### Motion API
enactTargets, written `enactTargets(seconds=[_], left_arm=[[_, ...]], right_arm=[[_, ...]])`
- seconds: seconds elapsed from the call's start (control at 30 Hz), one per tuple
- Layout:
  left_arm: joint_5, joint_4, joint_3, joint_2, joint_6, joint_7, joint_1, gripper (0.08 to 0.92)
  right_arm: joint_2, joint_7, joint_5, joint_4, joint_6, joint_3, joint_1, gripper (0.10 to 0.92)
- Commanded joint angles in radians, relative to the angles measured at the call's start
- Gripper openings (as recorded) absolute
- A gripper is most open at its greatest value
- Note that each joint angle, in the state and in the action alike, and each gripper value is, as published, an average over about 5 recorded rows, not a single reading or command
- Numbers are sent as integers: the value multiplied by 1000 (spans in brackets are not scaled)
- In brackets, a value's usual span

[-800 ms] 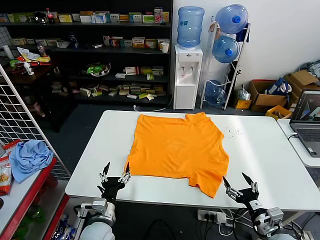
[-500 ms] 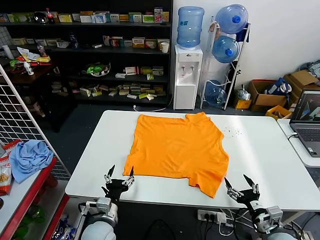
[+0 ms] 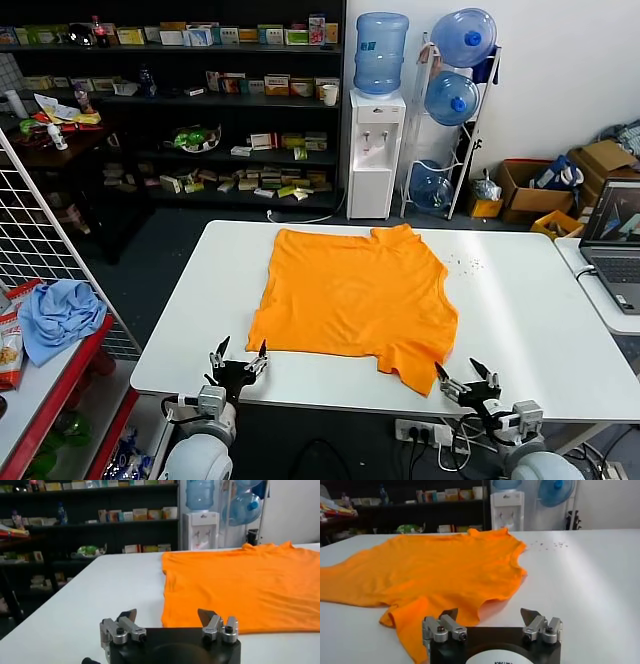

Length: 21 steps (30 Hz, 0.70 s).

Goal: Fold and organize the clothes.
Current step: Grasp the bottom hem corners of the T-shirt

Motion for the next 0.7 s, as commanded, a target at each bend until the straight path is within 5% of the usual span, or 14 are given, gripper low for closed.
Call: enactTargets(seconds=[0.03,0.23,0.4,0.7], left_arm=[[-65,20,5,2,36,-8,-17,823],[-77,49,15,-7,53,4,-29,823],[-75,62,19,-11,49,21,-31,815],[-77,63,20,-13,44,41,-32,585]], right_arm=[[13,-1,33,-32,-42,-57,69,823],[36,1,40,-28,-57,-68,73,820],[45,4,34,-14,-62,-73,71,732],[38,19,31,38,-69,-67,42,472]])
